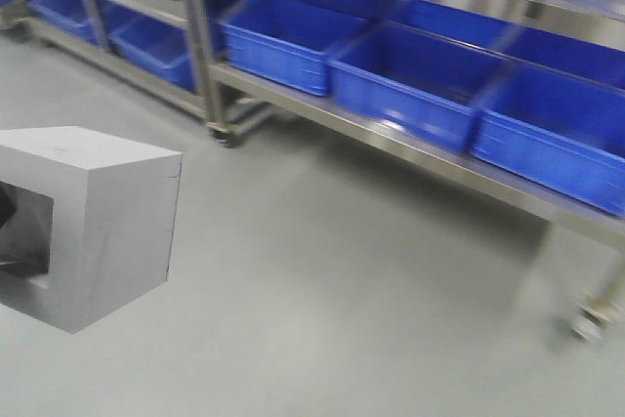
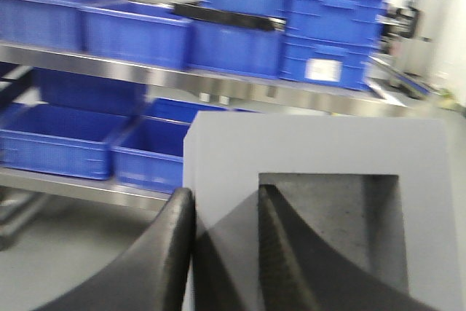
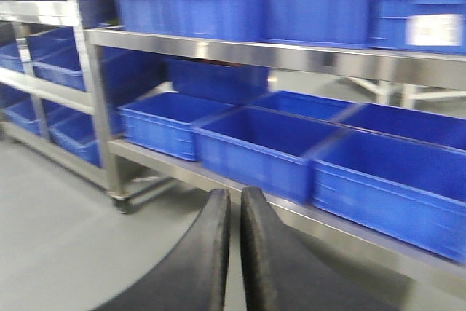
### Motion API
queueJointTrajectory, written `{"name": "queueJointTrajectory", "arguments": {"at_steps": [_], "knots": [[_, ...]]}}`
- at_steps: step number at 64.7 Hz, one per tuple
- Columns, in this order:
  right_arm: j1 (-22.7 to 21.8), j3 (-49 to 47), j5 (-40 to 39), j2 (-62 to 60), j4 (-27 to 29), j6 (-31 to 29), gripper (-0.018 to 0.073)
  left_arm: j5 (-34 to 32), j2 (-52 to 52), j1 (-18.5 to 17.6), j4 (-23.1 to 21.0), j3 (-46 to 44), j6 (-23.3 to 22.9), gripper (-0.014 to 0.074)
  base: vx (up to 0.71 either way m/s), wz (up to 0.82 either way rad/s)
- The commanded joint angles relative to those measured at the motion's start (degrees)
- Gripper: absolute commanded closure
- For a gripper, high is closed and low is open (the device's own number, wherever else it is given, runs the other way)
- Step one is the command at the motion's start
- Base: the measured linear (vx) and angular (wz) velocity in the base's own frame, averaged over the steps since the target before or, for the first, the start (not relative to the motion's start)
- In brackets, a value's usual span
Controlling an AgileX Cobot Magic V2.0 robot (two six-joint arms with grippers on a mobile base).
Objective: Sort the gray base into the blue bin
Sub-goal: 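Drive the base away from the table, holding the block in the left gripper, then drive down the aisle between shelves of blue bins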
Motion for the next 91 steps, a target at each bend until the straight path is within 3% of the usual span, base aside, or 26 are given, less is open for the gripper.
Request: {"name": "queueJointTrajectory", "arguments": {"at_steps": [1, 58, 91], "knots": [[-0.2, 0.1, -4.4, -0.4, -0.2, -0.4, 0.0564, -6.5, 0.1, -0.3, -0.2, -1.8, -0.2, 0.0592, 0.35, 0.66], [-0.2, 0.1, -4.4, -0.4, -0.2, -0.4, 0.0564, -6.5, 0.1, -0.3, -0.2, -1.8, -0.2, 0.0592, 0.37, 0.56], [-0.2, 0.1, -4.4, -0.4, -0.2, -0.4, 0.0564, -6.5, 0.1, -0.3, -0.2, -1.8, -0.2, 0.0592, 0.45, 0.27]]}}
